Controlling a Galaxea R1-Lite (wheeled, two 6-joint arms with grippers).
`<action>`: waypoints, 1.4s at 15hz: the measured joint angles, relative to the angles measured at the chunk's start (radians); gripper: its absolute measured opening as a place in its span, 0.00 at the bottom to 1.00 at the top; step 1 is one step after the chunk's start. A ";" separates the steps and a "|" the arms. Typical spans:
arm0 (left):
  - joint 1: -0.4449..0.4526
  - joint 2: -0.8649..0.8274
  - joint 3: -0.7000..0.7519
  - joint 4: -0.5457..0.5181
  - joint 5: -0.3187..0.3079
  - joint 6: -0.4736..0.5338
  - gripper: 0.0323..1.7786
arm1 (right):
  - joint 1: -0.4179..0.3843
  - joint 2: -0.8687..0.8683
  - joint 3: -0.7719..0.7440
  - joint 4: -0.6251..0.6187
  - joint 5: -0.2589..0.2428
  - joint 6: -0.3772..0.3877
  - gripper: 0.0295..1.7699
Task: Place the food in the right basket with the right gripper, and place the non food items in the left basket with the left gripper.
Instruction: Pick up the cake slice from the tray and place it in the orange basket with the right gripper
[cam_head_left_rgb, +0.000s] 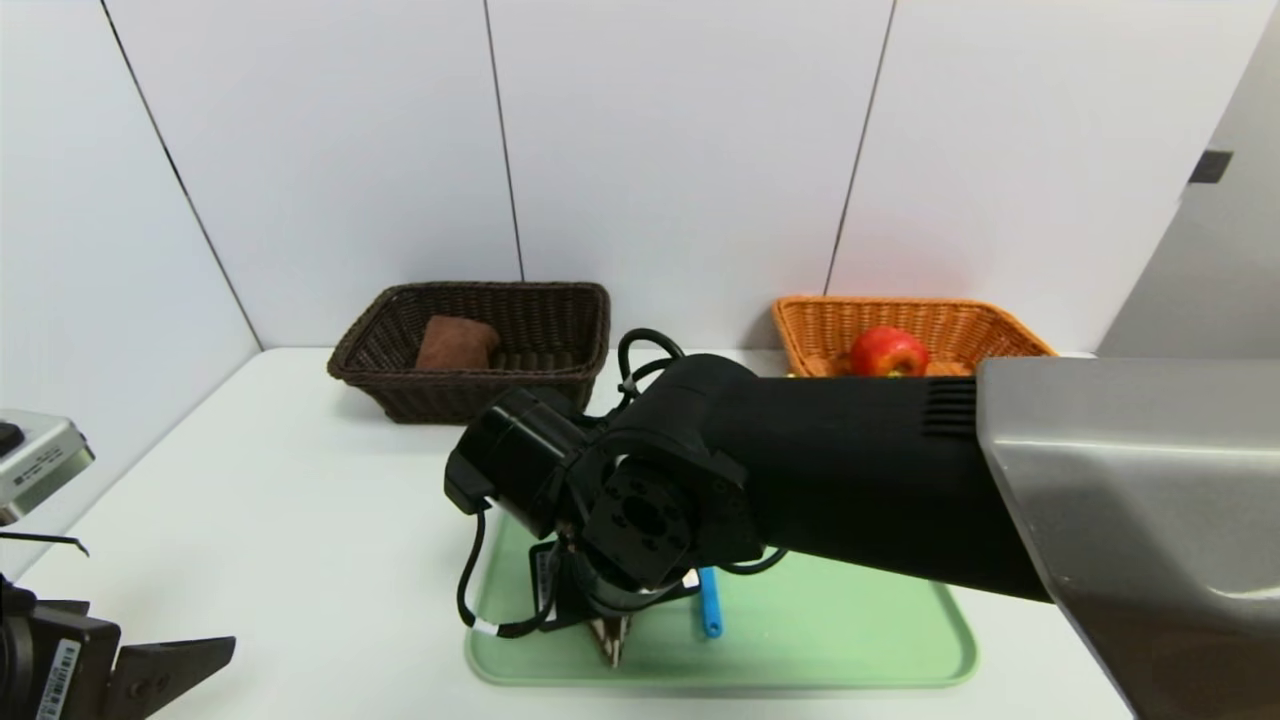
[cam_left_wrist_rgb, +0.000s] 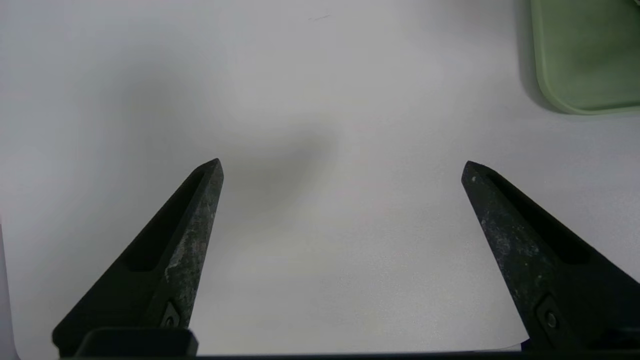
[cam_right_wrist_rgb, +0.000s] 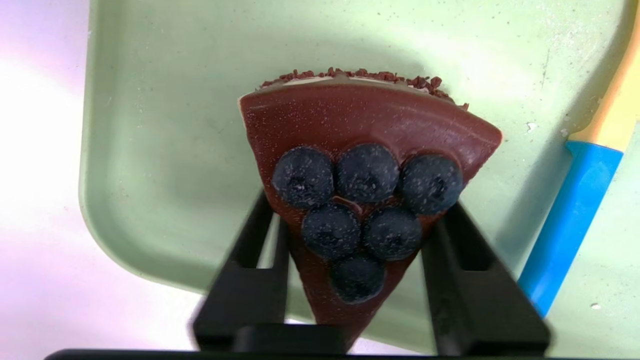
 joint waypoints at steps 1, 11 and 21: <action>0.000 0.001 -0.004 -0.001 -0.001 0.000 0.95 | 0.000 -0.010 0.000 0.001 0.003 -0.001 0.36; -0.003 0.165 -0.135 -0.195 -0.197 -0.012 0.95 | -0.124 -0.343 0.000 -0.029 0.099 -0.269 0.36; -0.176 0.443 -0.280 -0.390 -0.239 -0.038 0.95 | -0.622 -0.519 0.002 -0.163 0.228 -0.433 0.36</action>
